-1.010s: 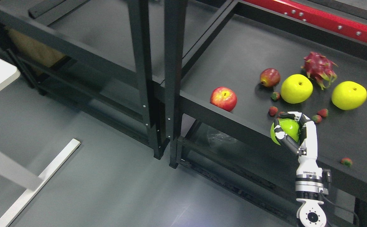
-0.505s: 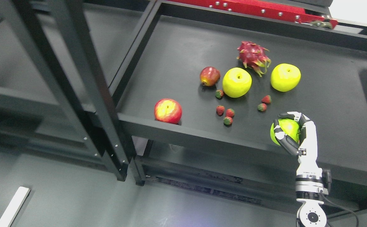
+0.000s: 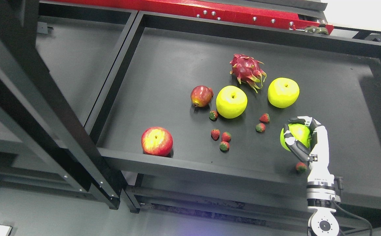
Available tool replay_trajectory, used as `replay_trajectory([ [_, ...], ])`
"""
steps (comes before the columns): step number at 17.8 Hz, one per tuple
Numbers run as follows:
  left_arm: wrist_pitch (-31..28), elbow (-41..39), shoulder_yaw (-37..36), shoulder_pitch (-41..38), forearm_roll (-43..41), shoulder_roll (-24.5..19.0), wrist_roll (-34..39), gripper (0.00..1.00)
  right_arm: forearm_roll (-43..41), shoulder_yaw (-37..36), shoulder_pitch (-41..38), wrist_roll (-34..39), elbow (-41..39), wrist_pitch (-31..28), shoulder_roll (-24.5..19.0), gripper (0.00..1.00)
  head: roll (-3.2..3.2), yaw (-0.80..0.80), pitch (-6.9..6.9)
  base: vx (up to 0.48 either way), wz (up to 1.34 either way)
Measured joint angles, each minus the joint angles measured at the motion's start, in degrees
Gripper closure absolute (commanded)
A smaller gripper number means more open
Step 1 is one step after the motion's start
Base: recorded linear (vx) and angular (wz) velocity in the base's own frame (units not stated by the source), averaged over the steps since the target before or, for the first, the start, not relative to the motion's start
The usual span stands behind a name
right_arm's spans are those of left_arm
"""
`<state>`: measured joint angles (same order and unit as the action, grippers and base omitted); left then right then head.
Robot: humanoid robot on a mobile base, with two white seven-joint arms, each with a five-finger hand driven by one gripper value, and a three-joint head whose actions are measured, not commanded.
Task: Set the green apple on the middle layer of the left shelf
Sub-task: 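Lower the green apple onto the shelf and open the right hand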
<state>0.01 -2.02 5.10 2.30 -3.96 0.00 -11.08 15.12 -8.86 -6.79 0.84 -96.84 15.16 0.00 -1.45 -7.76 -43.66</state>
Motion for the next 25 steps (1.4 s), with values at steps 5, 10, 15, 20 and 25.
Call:
replay_trajectory([
  [5,0.08,0.0,0.0,0.0,0.0,0.0,0.0,0.0,0.0,0.0,0.02,0.08,0.03,0.0,0.0,1.0,0.0,0.0,0.0,0.141,0.02],
  [10,0.13,0.0,0.0,0.0,0.0,0.0,0.0,0.0,0.03,0.15,0.16,0.13,0.32,-2.22,0.0,0.73,0.0,0.0,0.0,0.099,0.04],
  [15,0.14,0.0,0.0,-0.01,0.0,0.0,0.0,0.0,0.04,0.88,0.44,0.73,1.26,-6.66,0.0,0.0,0.0,0.0,0.0,0.059,0.03],
  [20,0.15,0.0,0.0,0.0,0.0,0.0,0.0,0.0,-0.02,1.73,0.61,1.33,1.82,-6.95,0.0,0.0,0.0,0.0,0.0,0.021,0.0],
  [25,0.29,0.0,0.0,0.0,0.0,0.0,0.0,0.0,-0.06,2.25,0.68,1.47,2.15,-6.97,0.0,0.0,-0.01,0.0,0.0,0.0,0.0],
])
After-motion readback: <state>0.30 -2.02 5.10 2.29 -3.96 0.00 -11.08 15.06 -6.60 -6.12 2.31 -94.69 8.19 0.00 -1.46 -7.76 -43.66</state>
